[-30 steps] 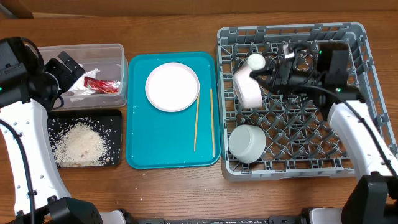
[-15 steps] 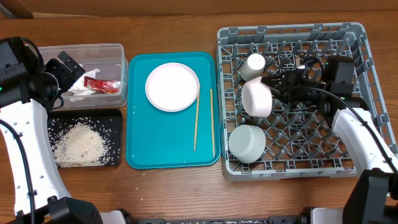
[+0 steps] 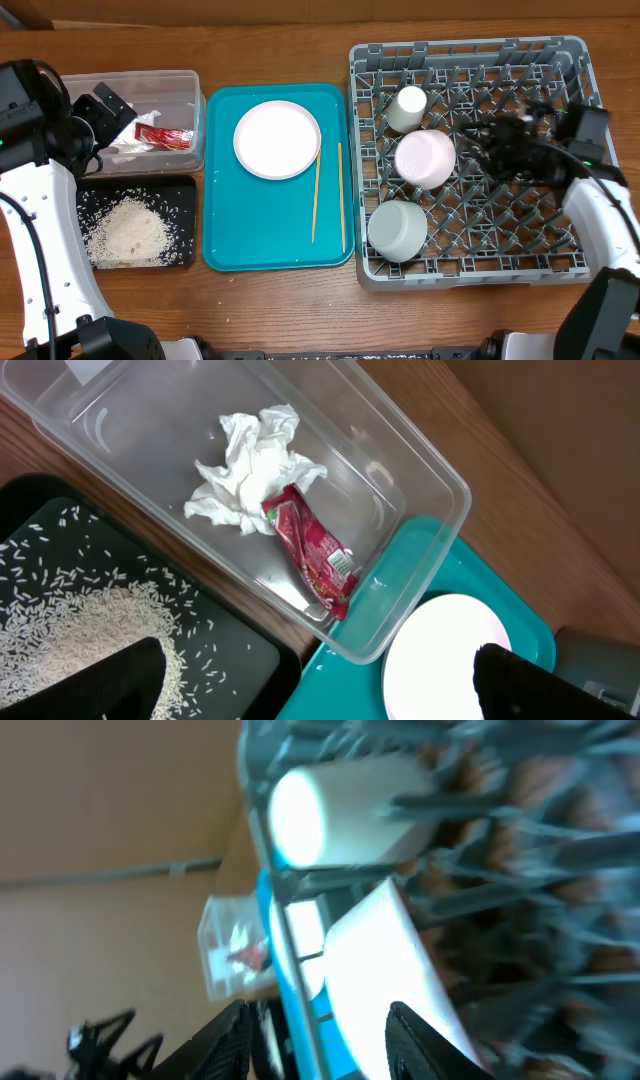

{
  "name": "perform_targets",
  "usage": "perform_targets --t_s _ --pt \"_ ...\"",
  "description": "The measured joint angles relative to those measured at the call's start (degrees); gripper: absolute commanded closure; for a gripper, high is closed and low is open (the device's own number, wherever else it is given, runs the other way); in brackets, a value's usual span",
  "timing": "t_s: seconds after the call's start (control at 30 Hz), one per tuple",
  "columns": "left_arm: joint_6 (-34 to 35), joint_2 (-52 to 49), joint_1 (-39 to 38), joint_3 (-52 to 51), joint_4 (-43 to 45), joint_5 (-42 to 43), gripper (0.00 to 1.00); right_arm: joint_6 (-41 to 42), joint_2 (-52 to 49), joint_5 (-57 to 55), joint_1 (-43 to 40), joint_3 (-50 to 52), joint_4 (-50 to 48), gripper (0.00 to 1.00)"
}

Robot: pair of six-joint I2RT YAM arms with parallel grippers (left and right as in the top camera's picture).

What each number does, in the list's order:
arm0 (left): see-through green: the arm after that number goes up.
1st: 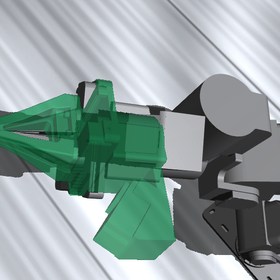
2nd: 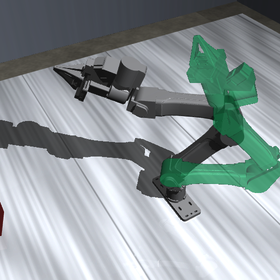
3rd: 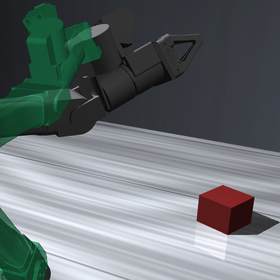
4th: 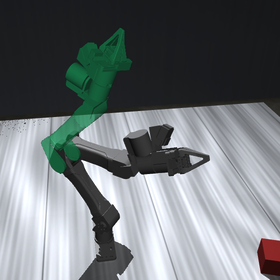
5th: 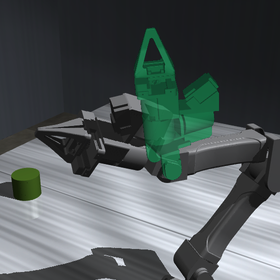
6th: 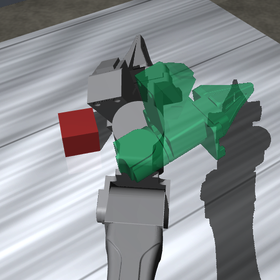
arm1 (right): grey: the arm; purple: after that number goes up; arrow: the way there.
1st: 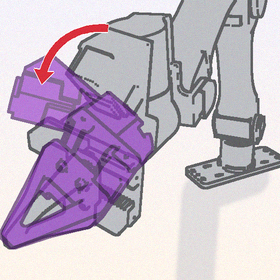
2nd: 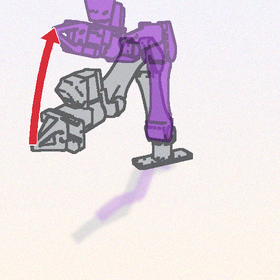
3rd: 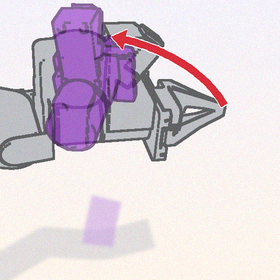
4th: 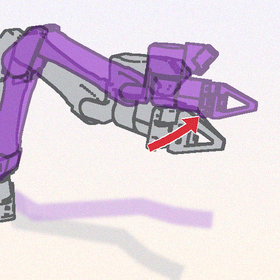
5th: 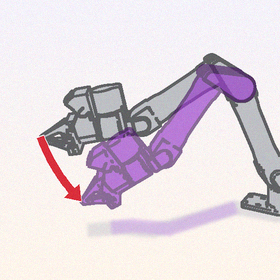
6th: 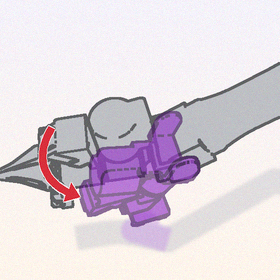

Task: Sort waste into correct bins and load items into the dishwasher
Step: 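Return the right gripper to the white plate on the teal tray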

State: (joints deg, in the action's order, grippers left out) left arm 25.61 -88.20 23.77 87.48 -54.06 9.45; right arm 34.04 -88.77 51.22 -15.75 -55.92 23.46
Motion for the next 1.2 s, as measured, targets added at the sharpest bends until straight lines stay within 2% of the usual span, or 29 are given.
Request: perform_targets --t_s 0.17,0.3,0.4,0.5,0.67,0.93,1.2 --pt "0.0 0.0 0.0 0.0 0.0 0.0 0.0 -4.3 0.0 -3.3 -2.8 -2.7 8.1 0.55" --pt "0.0 0.0 0.0 0.0 0.0 0.0 0.0 -9.5 0.0 -6.1 -1.8 -10.2 16.7 0.56" --pt "0.0 0.0 0.0 0.0 0.0 0.0 0.0 -14.1 0.0 -9.5 2.1 -17.7 23.2 0.56" --pt "0.0 0.0 0.0 0.0 0.0 0.0 0.0 -16.4 0.0 -14.5 8.9 -22.8 25.1 0.56" --pt "0.0 0.0 0.0 0.0 0.0 0.0 0.0 -18.3 0.0 -25.4 25.7 -25.6 21.1 0.55" --pt "0.0 0.0 0.0 0.0 0.0 0.0 0.0 -19.3 -3.8 -49.5 52.1 -25.6 11.3 0.48" --pt "0.0 0.0 0.0 0.0 0.0 0.0 0.0 -20.5 -17.9 -59.1 62.1 -25.7 -3.8 0.48"
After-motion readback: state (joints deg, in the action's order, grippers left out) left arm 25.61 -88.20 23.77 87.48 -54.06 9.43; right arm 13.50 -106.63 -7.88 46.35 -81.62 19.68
